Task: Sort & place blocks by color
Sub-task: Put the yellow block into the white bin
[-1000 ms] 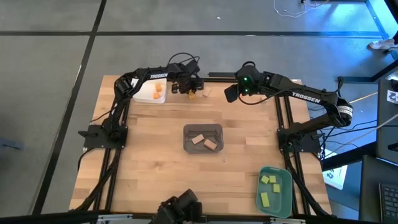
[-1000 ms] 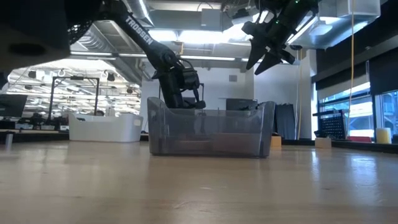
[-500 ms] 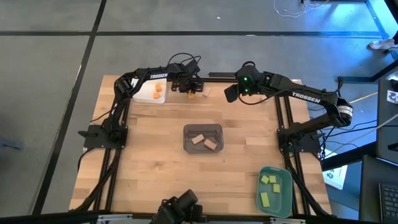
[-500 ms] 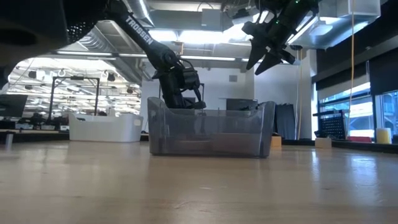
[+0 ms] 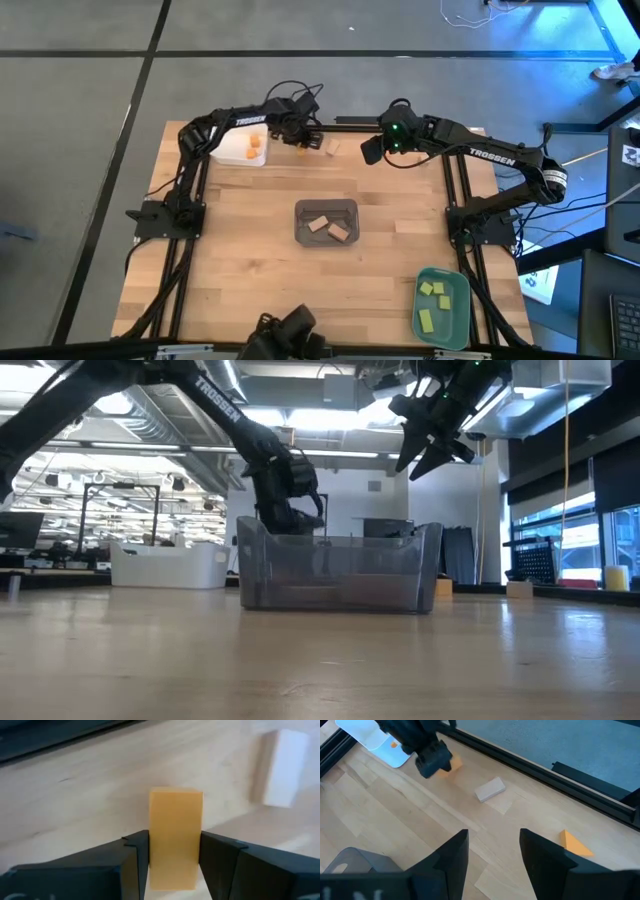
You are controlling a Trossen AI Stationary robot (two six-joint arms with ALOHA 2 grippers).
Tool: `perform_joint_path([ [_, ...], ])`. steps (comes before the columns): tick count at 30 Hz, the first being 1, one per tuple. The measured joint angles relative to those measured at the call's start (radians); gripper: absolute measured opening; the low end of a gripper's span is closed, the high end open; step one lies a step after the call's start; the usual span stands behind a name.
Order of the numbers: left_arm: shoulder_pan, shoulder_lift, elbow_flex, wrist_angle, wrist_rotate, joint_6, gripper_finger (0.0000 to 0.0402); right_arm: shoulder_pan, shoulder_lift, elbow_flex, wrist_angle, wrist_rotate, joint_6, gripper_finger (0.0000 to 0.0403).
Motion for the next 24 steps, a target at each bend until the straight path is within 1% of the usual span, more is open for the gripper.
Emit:
perform_joint_path([
  [7, -0.007, -0.082, 0.001, -0.035, 0.017, 0.074, 0.0112, 0.0, 0.0, 0.0, 0.002, 0.0, 0.0, 0.0176],
  [14, -0.007, -0.181, 0.003, -0.16, 0.005, 0.13, 0.0111, 0.0, 0.0, 0.0, 0.007, 0.0, 0.0, 0.0176],
  [16, -0.007, -0.212, 0.003, -0.189, -0.017, 0.137, 0.0111, 0.0, 0.0, 0.0, 0.007, 0.0, 0.0, 0.0176],
  [19, -0.013, -0.25, 0.003, -0.257, -0.089, 0.148, 0.0111, 0.0, 0.0, 0.0, 0.008, 0.0, 0.006, 0.0176],
  [22, -0.014, -0.286, 0.003, -0.321, -0.173, 0.147, 0.0111, 0.0, 0.0, 0.0, 0.012, -0.007, 0.053, 0.0176],
  [24, -0.005, -0.3, 0.004, -0.358, -0.215, 0.145, 0.011, 0.0, 0.0, 0.0, 0.022, -0.027, 0.0, 0.0176],
])
